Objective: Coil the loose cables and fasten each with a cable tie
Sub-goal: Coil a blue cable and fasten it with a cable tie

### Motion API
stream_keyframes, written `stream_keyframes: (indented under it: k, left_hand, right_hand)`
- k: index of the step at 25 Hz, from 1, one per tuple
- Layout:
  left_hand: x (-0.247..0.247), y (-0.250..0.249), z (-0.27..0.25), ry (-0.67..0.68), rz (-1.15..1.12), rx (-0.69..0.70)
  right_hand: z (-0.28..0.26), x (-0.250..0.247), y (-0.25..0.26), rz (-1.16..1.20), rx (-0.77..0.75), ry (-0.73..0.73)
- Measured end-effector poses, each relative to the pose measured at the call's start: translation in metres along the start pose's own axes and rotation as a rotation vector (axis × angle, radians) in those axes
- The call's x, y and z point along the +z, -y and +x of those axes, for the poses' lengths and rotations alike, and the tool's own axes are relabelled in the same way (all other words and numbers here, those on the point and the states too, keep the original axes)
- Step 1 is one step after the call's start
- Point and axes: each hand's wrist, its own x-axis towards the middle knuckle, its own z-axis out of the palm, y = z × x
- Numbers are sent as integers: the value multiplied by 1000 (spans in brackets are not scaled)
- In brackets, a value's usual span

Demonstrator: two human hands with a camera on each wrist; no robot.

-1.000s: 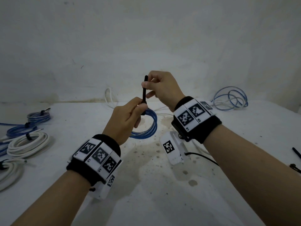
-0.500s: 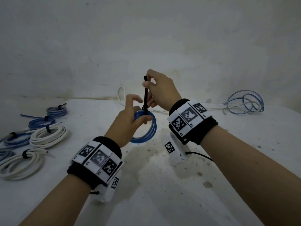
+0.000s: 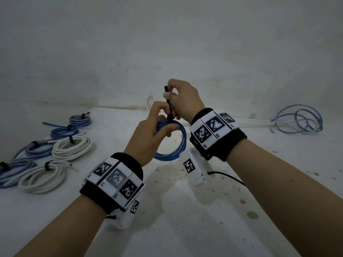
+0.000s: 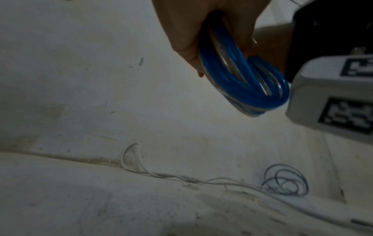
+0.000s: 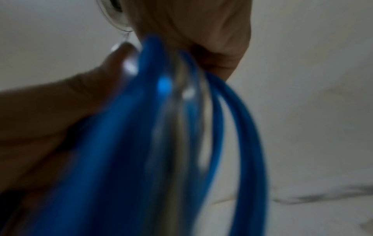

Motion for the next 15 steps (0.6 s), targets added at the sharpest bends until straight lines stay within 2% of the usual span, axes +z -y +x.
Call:
stream_keyframes:
  k: [2, 4, 8, 10, 13, 15]
  left_hand:
    - [-6, -3, 2, 11, -56, -47]
    - [-17, -2, 4, 13, -78, -81]
    - [-57, 16, 14, -162, -171, -214]
    - [-76, 27, 18, -209, -154, -272]
    - [-101, 48, 18, -219, -31, -352]
    - [-122, 67, 13, -156, 252, -468]
  right_hand:
    - [1, 8, 0, 60, 30, -47]
    - [2, 13, 3, 110, 6, -1]
    - [-6, 24, 5, 46, -102, 398]
    - [-10, 39, 4, 89, -106, 500]
    - [0, 70, 1, 231, -10, 508]
    - [13, 92, 0, 277, 108, 464]
